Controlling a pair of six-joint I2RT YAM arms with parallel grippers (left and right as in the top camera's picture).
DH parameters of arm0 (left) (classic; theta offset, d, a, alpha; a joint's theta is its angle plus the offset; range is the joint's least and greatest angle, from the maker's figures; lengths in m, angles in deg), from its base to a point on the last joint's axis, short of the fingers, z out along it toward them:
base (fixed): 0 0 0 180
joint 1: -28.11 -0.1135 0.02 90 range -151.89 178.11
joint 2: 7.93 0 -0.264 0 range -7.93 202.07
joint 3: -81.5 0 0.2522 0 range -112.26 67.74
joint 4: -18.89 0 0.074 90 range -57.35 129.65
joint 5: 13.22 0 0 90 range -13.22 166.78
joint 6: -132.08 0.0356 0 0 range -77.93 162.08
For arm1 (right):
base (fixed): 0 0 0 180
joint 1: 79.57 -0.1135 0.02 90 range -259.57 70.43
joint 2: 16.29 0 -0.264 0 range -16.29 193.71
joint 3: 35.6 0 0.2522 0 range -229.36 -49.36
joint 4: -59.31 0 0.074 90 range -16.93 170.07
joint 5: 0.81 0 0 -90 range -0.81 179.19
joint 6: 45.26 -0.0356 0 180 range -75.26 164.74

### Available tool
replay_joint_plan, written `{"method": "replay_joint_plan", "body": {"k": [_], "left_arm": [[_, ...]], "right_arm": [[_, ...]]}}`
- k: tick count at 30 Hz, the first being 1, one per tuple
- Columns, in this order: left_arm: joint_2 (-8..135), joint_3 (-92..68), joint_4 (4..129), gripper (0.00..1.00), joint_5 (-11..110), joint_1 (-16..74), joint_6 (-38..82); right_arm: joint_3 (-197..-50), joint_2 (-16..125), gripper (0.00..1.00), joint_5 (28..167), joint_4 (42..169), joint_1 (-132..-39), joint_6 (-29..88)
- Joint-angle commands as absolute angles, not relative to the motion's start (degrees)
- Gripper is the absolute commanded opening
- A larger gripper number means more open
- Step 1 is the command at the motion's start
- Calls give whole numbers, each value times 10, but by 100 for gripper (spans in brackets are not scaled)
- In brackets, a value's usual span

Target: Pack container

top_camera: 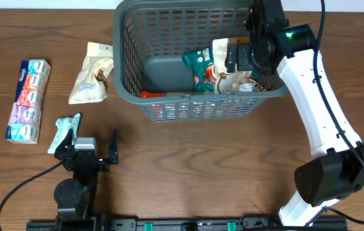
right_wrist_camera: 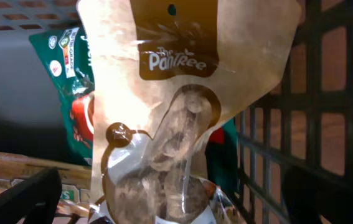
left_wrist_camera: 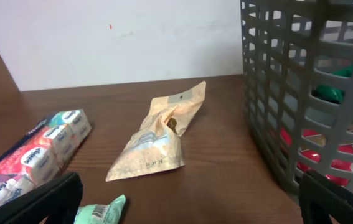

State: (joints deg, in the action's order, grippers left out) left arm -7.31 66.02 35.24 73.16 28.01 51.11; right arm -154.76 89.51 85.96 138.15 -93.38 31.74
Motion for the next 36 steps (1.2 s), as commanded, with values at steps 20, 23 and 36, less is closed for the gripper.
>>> {"method": "replay_joint_plan", "body": {"k": [20, 23, 36], "left_arm": [[-76, 675, 364, 99, 734, 283, 515], [-76, 675, 364, 99, 734, 283, 515], [-76, 675, 364, 99, 734, 283, 515]], "right_arm": [[-1899, 891, 99, 772, 1426, -919, 396], [-1939, 890, 99, 670, 1467, -907, 395], [-1950, 868, 99, 607, 1509, -890, 395]]}}
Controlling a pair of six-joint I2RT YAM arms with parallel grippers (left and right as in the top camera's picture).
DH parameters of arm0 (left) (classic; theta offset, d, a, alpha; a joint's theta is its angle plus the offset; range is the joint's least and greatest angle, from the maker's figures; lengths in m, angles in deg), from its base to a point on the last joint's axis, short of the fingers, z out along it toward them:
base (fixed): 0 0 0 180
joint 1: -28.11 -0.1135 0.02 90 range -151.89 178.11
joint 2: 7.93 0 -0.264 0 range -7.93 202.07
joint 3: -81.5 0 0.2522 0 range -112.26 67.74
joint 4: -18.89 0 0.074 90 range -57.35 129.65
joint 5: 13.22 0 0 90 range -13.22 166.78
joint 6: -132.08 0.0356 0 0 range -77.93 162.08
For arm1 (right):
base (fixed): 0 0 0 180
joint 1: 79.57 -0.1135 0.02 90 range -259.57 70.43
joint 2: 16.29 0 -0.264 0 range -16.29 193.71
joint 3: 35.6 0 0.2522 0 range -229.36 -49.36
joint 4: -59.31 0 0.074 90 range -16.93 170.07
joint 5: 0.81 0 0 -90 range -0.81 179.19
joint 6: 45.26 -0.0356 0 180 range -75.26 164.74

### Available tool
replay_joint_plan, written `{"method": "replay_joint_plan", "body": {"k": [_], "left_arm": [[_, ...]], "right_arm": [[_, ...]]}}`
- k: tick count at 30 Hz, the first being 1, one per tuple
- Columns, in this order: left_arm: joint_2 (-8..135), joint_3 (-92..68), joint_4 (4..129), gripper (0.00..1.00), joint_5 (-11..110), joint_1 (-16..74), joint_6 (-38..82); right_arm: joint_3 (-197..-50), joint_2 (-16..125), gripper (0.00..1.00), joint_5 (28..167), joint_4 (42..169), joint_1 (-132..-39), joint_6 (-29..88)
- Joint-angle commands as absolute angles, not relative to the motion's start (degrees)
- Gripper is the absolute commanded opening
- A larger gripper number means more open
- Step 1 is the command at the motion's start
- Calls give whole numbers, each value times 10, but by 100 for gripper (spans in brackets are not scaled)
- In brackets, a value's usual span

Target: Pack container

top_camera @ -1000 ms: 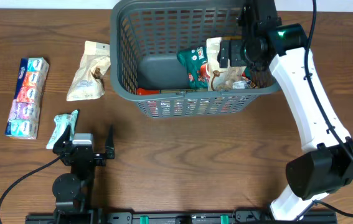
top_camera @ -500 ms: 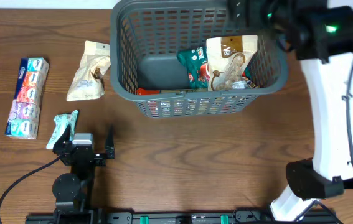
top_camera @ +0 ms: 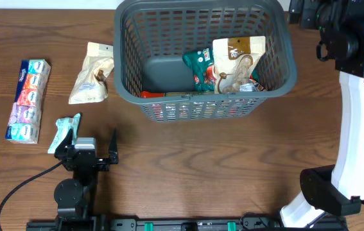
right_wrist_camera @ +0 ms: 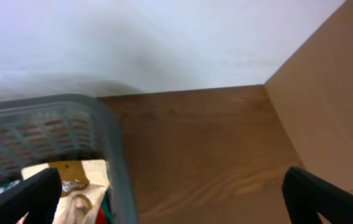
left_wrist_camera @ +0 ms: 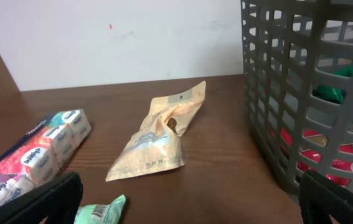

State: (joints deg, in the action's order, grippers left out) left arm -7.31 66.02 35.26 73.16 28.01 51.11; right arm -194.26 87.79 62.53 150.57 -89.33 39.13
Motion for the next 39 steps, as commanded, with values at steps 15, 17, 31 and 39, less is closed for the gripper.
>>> {"method": "replay_joint_plan", "body": {"k": [15, 17, 31, 39], "left_arm": [[-76, 675, 364, 99, 734, 283, 515], [-76, 675, 363, 99, 734, 283, 515], [-27, 514, 524, 99, 766, 283, 416], [181, 239, 645, 99, 826, 283, 424]], "right_arm": [[-1948, 868, 99, 611, 1526, -890, 395], [-1948, 868, 99, 611, 1526, -890, 395], [-1948, 868, 99, 611, 1526, -890, 395], [-1948, 868, 99, 611, 1526, -890, 395]]}}
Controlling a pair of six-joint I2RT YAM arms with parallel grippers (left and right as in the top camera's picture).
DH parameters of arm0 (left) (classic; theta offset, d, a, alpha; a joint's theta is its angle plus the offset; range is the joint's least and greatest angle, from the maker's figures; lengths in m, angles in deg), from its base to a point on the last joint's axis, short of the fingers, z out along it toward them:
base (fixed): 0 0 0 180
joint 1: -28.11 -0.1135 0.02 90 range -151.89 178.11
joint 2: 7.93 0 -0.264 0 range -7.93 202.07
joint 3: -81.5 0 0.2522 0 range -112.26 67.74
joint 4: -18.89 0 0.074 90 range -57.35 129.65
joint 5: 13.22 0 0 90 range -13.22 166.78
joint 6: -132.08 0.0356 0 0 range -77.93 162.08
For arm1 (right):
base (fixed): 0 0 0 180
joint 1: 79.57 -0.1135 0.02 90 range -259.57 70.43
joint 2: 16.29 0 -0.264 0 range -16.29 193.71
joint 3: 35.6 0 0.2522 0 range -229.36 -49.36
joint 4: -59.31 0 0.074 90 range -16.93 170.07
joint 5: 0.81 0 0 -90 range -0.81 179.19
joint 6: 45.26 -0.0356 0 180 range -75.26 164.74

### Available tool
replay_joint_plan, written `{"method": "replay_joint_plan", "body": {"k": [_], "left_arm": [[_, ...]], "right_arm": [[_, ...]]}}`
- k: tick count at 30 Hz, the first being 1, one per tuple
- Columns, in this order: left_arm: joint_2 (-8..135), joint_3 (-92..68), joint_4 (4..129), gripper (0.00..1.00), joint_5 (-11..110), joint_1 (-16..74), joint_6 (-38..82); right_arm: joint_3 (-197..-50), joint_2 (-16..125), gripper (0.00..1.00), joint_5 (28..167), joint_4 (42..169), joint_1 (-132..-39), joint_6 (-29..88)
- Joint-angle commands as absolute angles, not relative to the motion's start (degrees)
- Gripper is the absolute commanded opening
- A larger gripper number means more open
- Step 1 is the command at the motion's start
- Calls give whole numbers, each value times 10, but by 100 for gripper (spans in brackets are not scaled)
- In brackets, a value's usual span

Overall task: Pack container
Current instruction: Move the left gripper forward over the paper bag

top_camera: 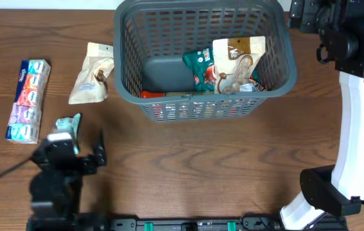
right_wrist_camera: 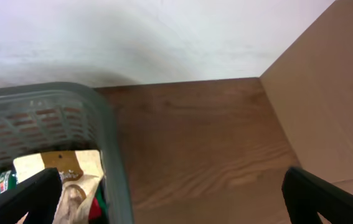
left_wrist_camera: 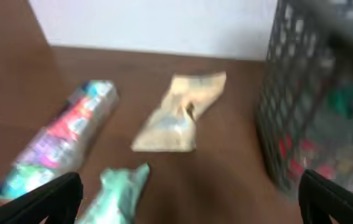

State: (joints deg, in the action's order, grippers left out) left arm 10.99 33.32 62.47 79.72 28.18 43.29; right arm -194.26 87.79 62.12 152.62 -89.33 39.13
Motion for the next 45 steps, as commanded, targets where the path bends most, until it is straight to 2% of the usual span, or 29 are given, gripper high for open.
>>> {"method": "replay_joint_plan", "body": {"k": [1, 8, 11, 19, 24, 37, 45], "left_arm": [[205, 211, 659, 99, 826, 283, 424], [422, -13, 855, 98, 827, 283, 425], [486, -60, 887, 99, 840, 283, 427], [546, -65, 883, 98, 835, 283, 433], [587, -65, 883, 98, 783, 274, 490], [762, -68, 835, 99, 595, 124, 505], [842, -122, 822, 98, 593, 119, 553]], "right_arm": [[-1948, 868, 99, 611, 1526, -890, 395], [-1948, 868, 99, 611, 1526, -890, 395], [-1948, 868, 99, 611, 1526, -890, 395], [-1948, 868, 99, 611, 1526, -890, 395], [-1948, 868, 99, 611, 1526, -890, 395], [-1948, 868, 99, 611, 1526, -890, 395], [-1948, 868, 99, 611, 1526, -890, 395]]}}
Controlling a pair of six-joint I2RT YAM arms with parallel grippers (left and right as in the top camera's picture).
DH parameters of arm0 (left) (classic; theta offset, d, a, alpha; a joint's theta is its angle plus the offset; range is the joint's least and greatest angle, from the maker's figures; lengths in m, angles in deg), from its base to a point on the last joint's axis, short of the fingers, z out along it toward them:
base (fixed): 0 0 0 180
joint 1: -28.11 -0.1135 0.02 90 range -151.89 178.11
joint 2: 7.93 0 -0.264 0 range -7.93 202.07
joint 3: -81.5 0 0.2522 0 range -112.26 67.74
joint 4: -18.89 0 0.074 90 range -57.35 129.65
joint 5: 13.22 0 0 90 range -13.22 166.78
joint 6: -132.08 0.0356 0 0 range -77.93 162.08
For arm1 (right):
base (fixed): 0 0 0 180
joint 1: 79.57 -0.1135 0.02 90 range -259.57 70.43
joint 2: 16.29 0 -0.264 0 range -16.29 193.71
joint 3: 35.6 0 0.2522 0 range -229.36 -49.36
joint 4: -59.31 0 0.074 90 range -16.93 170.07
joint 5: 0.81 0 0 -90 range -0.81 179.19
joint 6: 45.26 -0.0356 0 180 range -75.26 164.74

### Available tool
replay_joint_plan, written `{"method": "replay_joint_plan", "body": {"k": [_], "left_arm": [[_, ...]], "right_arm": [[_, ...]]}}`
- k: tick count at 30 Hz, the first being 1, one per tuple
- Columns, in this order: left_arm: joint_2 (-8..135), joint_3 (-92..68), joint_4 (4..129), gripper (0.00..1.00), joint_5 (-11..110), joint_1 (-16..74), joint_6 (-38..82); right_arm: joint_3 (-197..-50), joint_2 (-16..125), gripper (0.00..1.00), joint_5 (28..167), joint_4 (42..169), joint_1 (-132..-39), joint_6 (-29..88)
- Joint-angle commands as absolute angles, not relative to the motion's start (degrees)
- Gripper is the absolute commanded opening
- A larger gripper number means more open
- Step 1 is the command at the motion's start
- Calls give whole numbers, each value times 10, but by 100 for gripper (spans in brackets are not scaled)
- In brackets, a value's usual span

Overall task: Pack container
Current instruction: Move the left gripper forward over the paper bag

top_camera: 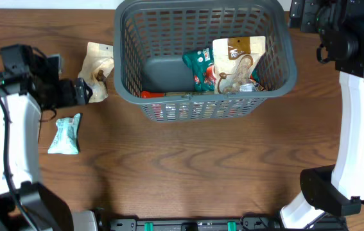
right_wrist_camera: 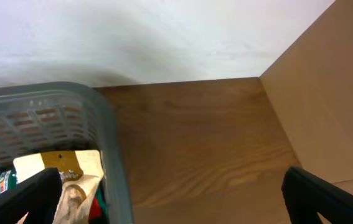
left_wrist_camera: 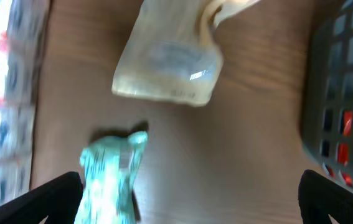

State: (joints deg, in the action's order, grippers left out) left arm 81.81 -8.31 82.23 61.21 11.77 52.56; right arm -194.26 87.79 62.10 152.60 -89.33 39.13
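The grey basket [top_camera: 204, 106] holds a tan Pantree pouch [top_camera: 236, 61], a green bag [top_camera: 199, 64] and red packs. Left of the basket a second tan pouch [top_camera: 95, 70] lies on the table, with a teal packet [top_camera: 64, 134] nearer the front. My left gripper [top_camera: 79, 91] hangs open just left of that pouch. Its wrist view looks down on the pouch [left_wrist_camera: 167, 62], the teal packet [left_wrist_camera: 108, 180] and the tissue pack. My right gripper [top_camera: 303, 13] is open and empty beyond the basket's back right corner.
The left arm [top_camera: 15, 128] hides the tissue pack from overhead. A wall runs behind the table [right_wrist_camera: 195, 143]. The basket rim [right_wrist_camera: 104, 137] stands at the left of the right wrist view.
My left arm has gone from the table's front left to the far left. Its open gripper now looks down on the tan pouch and teal packet. The right arm has not moved.
My right gripper stood open inside the basket at the Pantree pouch while the left arm rested at the front. The right gripper then stood outside the back right corner, the pouch left inside. The left arm then shifted left, and now hangs by the loose pouch.
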Motion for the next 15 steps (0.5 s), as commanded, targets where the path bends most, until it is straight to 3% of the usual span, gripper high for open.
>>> {"method": "replay_joint_plan", "body": {"k": [1, 15], "left_arm": [[854, -132, 823, 98, 593, 118, 554], [997, -254, 831, 98, 646, 138, 631]], "right_arm": [[-1948, 868, 99, 611, 1526, -890, 395], [-1948, 868, 99, 611, 1527, -890, 395]]}}
